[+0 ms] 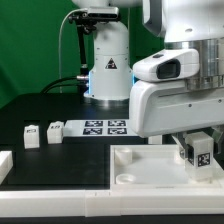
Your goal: Assemble one leg
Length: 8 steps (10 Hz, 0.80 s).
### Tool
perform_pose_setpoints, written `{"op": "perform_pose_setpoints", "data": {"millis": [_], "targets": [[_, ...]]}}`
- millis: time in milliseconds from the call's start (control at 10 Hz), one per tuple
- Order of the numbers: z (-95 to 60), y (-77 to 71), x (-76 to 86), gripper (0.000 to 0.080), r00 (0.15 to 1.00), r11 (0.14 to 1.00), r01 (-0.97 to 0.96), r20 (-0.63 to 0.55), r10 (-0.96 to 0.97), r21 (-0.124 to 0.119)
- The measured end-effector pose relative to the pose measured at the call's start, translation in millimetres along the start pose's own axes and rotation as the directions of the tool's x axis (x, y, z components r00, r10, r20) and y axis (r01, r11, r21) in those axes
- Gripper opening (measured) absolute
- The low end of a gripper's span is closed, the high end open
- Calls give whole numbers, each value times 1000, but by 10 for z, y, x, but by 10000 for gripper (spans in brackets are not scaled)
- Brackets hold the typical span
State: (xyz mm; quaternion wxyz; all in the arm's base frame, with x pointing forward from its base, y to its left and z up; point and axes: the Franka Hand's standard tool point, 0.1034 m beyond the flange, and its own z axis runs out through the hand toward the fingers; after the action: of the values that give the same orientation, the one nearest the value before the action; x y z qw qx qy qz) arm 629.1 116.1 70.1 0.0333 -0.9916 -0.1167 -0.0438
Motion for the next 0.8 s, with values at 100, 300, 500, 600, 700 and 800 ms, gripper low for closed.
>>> {"op": "perform_pose_setpoints", "data": {"millis": [100, 300, 500, 600, 700, 800], "targets": [[3, 0, -3, 291, 988, 988, -157, 0, 157, 8], [8, 11, -15, 291, 874, 874, -486, -15, 486, 19], [15, -4, -39, 291, 712, 712, -702, -23, 702, 16], [16, -4, -37, 291, 609, 610, -792, -22, 793, 24], [20, -10, -42, 291, 485, 485, -874, -21, 874, 25], [22, -13, -43, 291, 367, 367, -930, -15, 930, 29]]}}
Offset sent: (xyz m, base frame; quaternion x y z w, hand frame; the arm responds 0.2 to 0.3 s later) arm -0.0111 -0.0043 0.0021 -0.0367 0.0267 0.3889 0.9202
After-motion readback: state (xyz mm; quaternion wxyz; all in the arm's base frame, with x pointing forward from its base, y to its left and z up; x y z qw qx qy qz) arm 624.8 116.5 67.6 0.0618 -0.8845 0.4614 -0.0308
